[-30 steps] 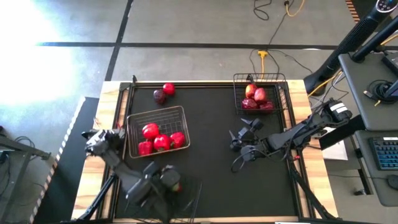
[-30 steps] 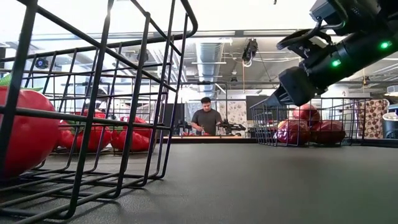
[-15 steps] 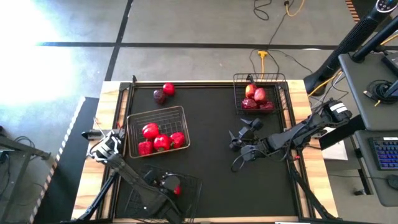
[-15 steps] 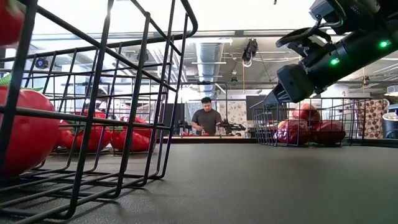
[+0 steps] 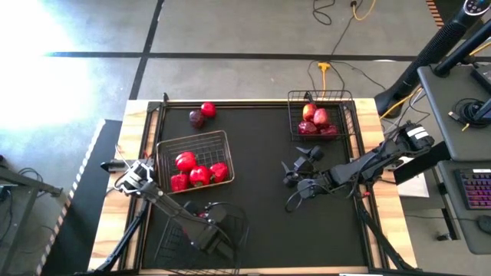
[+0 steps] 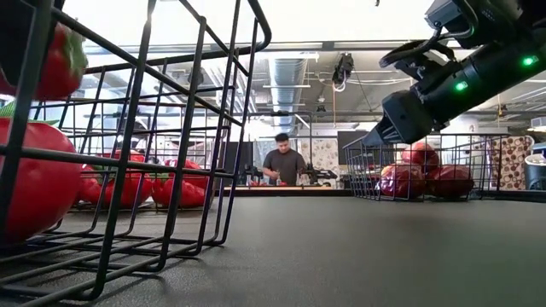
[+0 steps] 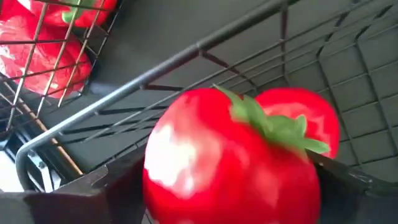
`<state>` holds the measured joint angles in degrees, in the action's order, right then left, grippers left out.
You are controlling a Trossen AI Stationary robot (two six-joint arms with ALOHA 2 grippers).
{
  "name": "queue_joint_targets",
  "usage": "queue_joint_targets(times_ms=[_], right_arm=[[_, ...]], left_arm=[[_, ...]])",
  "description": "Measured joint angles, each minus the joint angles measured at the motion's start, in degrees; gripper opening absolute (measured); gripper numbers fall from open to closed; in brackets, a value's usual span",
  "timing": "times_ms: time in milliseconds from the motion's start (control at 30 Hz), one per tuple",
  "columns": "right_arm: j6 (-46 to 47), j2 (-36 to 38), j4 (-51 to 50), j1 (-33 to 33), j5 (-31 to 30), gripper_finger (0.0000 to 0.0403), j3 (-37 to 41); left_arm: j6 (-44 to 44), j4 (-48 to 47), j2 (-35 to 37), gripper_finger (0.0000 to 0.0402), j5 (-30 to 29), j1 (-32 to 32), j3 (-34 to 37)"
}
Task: Sort produce into baskets
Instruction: Put the top center tomato into the left black basket, then move the red apple from the top left to the top center of the table
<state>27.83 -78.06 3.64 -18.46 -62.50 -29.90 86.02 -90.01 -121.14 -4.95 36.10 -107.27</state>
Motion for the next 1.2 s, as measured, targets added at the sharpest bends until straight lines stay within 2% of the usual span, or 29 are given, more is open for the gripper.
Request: queue_joint_targets(times_ms=[167,400,867,1200], right_arm=[[0.0,0.0,-0.1,0.0,0.0,0.0384,0.1],[0.0,0.0,-0.1,0.0,0.0,0.0384,0.1],[0.6,0.0,0.0,0.0,0.1,0.0384,0.1],[0.6,0.0,0.1,0.0,1.2,0.0384,0.1]], left_arm=[[-0.5,0.0,0.0,0.0319,1.1,-0.2,2.4],[-6.0,0.0,0.0,0.032,1.2,-0.2,3.2],[-1.4,0.5,-0.1,0.0322,1.0,-0.3,3.2],[-3.0,0.5,-0.1,0.0379,3.9,-0.5,2.8]])
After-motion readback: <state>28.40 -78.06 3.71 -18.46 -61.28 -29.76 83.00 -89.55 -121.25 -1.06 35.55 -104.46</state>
